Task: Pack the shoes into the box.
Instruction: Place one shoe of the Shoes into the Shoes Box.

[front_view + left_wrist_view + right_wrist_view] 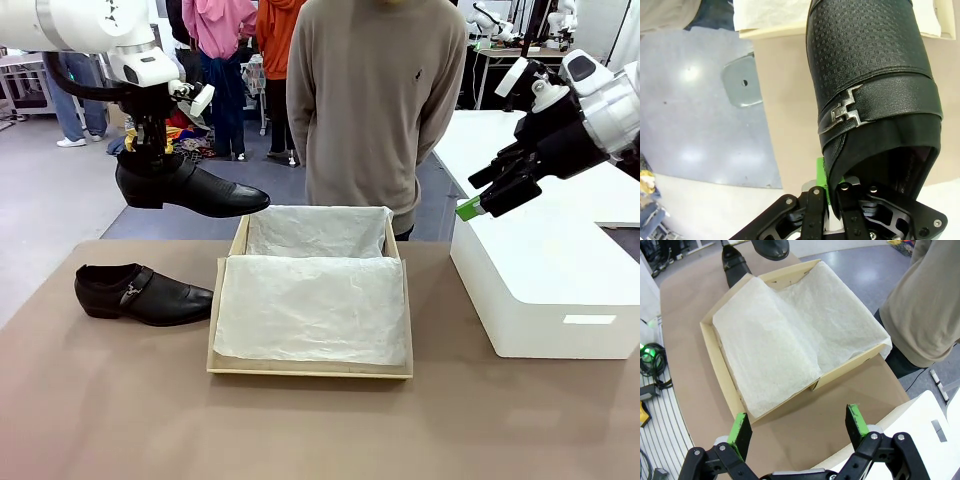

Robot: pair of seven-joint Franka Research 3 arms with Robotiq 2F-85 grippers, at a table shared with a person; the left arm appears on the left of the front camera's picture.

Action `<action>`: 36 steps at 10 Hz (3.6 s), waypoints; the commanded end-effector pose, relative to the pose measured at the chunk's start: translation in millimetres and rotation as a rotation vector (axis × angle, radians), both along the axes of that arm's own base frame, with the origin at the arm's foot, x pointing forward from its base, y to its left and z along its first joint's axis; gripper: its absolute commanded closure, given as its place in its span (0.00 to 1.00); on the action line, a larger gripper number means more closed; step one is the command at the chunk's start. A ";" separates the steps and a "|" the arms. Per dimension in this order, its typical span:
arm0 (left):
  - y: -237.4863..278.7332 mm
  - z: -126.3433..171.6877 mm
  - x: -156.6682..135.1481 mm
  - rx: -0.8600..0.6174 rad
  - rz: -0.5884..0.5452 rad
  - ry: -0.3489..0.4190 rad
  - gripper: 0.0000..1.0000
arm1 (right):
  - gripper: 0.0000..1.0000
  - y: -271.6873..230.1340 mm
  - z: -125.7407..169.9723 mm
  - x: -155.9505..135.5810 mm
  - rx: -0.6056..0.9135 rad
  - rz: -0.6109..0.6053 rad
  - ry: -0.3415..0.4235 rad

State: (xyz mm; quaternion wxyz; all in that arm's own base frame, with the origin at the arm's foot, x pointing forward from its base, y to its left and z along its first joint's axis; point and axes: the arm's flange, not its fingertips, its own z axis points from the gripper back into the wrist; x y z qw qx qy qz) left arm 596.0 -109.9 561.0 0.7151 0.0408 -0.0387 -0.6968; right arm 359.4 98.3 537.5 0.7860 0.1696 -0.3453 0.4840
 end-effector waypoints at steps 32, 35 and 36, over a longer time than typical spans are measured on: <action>-214.5 -106.0 75.5 -0.026 -0.035 0.119 1.00 | 0.00 -0.3 -0.8 2.6 0.016 0.018 -0.008; -216.9 -121.7 74.0 -0.030 -0.036 0.129 1.00 | 0.00 -0.3 -0.8 2.6 0.016 0.018 -0.008; -217.3 -127.9 73.0 -0.033 -0.020 0.138 1.00 | 0.00 -0.3 -0.8 2.6 0.016 0.018 -0.008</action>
